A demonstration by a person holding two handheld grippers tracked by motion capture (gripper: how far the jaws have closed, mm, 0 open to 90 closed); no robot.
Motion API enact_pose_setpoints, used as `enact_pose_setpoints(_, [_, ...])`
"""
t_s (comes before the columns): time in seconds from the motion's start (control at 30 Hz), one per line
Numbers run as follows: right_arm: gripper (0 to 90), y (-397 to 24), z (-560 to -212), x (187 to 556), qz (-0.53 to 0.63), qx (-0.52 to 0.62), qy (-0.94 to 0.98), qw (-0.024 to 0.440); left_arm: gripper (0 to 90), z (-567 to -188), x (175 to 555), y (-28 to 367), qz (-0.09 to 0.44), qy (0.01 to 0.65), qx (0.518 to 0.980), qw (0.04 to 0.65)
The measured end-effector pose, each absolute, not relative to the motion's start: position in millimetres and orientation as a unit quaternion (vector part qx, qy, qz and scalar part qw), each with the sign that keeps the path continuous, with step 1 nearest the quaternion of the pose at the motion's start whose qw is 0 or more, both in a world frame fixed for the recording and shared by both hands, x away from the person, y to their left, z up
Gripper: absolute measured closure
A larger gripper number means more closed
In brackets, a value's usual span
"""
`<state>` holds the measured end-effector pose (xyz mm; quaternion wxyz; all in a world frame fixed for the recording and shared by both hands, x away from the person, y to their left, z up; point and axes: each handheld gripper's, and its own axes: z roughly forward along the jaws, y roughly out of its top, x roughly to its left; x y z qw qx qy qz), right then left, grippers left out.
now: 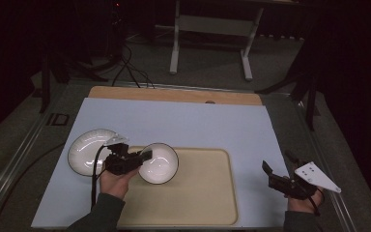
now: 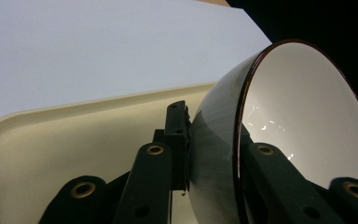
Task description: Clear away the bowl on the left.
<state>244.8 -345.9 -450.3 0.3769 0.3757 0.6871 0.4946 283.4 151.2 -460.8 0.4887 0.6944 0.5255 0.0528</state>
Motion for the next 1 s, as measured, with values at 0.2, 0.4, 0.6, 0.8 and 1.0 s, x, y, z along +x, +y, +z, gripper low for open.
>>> enact_pose_setpoints(0.2, [13.9, -345.6, -450.3, 245.0, 0.495, 0.375, 0.687, 0.377, 79.1, -462.2, 283.2, 146.5, 0.050, 0.522, 0.699, 0.487])
enact_pose_setpoints(0.4, [13.9, -345.8, -450.3, 245.3, 0.497, 0.375, 0.687, 0.376, 79.1, -464.5, 283.3, 141.6, 0.049, 0.520, 0.704, 0.481])
enact_pose_setpoints(0.6, [13.9, -345.8, -450.2, 245.1, 0.496, 0.375, 0.686, 0.376, 79.1, -467.0, 283.3, 137.3, 0.047, 0.518, 0.709, 0.477])
enact_pose_setpoints(0.8, [13.9, -345.5, -450.1, 245.0, 0.496, 0.374, 0.687, 0.377, 79.1, -469.2, 283.5, 134.4, 0.046, 0.516, 0.713, 0.473])
enact_pose_setpoints(1.0, [13.9, -345.3, -450.3, 245.1, 0.495, 0.374, 0.688, 0.377, 79.1, -471.9, 283.8, 130.0, 0.044, 0.514, 0.718, 0.468])
